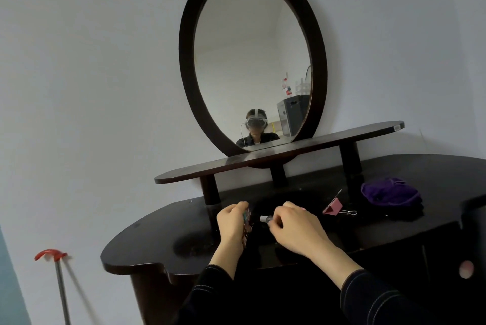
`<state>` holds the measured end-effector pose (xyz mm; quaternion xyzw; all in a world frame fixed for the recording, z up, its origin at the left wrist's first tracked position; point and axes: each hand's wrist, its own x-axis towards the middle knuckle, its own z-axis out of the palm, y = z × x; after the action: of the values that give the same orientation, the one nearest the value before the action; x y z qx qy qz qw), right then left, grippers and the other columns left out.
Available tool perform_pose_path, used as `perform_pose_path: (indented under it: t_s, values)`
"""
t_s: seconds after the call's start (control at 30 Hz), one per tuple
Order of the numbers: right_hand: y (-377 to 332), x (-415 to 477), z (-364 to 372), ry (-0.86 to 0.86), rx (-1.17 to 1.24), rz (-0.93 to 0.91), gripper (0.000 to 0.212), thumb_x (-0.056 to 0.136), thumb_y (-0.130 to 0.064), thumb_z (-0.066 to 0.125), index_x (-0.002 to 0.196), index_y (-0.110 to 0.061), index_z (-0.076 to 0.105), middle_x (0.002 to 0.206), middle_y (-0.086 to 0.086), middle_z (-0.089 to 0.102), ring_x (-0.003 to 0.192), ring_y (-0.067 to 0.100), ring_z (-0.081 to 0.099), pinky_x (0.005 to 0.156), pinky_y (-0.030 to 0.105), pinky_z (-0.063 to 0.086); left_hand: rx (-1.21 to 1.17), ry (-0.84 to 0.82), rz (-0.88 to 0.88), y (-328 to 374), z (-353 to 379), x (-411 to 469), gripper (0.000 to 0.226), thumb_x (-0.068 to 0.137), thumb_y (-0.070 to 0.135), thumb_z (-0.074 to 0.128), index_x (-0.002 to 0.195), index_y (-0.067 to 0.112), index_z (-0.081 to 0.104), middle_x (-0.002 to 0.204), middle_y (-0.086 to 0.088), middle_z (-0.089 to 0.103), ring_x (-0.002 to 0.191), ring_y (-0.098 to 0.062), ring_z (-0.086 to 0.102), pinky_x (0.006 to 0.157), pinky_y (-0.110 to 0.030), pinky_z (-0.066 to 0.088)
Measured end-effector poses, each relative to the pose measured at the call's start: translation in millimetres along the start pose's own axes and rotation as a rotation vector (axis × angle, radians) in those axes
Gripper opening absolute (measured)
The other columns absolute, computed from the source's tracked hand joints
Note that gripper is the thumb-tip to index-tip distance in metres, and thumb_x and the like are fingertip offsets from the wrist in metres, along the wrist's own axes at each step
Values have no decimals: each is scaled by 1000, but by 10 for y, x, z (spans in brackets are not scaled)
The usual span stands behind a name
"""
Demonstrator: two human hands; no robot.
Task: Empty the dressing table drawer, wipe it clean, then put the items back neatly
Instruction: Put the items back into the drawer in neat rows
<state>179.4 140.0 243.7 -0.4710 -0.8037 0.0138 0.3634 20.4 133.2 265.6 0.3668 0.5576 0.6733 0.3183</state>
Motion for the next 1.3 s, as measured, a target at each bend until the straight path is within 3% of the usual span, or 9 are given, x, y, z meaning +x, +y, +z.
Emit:
perform_pose_path:
  t_s: [0.13,0.27,0.63,0.77,0.87,0.97,1.1,1.2,1.3]
  values:
    - [-65,15,-12,-144,55,-120,32,89,-59,60,102,-30,62,97,-15,58,84,3,59,70,23,50,-372,96,-248,39,60,38,11,86,15,71,89,5,67,84,-11,66,74,-25,62,61,-34,50]
    - [-60,38,-4,-113,77,-114,31,88,-62,61,100,-34,62,83,-12,62,77,2,57,70,27,53,-657,-34,-371,13,152,-23,14,89,18,63,83,10,54,74,-5,54,61,-20,51,56,-34,44]
    - [-55,46,15,-53,99,-112,27,95,-58,57,105,-33,59,80,-20,54,75,1,56,69,23,51,-1023,-157,-503,8,296,-193,27,102,29,47,95,4,54,83,-10,52,75,-22,53,76,-35,48]
    - [-38,37,-17,4,86,-79,32,94,-60,58,104,-30,60,90,-17,62,82,3,60,74,27,55,-1020,-218,-503,3,345,-266,28,98,29,54,98,1,54,86,-14,53,79,-27,56,102,-40,46]
    - [-29,39,-24,7,107,-73,32,93,-59,59,106,-30,60,103,-16,67,88,4,64,77,26,55,-1003,-237,-516,13,354,-321,20,96,21,56,98,1,55,86,-14,55,79,-28,58,91,-40,50]
    - [-21,46,-32,45,152,-53,27,94,-55,60,110,-33,55,89,-19,60,82,-2,60,68,13,47,-1074,-226,-523,34,339,-349,16,99,17,52,98,2,54,88,-14,53,81,-27,58,74,-40,55]
    - [10,68,-21,112,143,1,30,96,-52,60,118,-35,48,100,-23,55,78,-3,55,56,8,36,-1171,-250,-527,60,331,-379,18,100,16,50,109,2,53,103,-18,56,102,-32,61,94,-46,52]
    - [42,100,35,72,118,15,36,97,-54,56,128,-37,50,116,-17,61,89,1,58,61,10,38,-1152,-256,-504,62,346,-401,15,100,15,48,107,4,55,102,-16,59,89,-33,63,77,-50,52]
    - [73,124,68,51,99,40,37,98,-53,55,131,-37,53,117,-16,61,91,1,58,61,13,38,-1126,-266,-496,44,360,-424,24,101,15,46,117,1,57,108,-19,60,95,-35,63,84,-50,51]
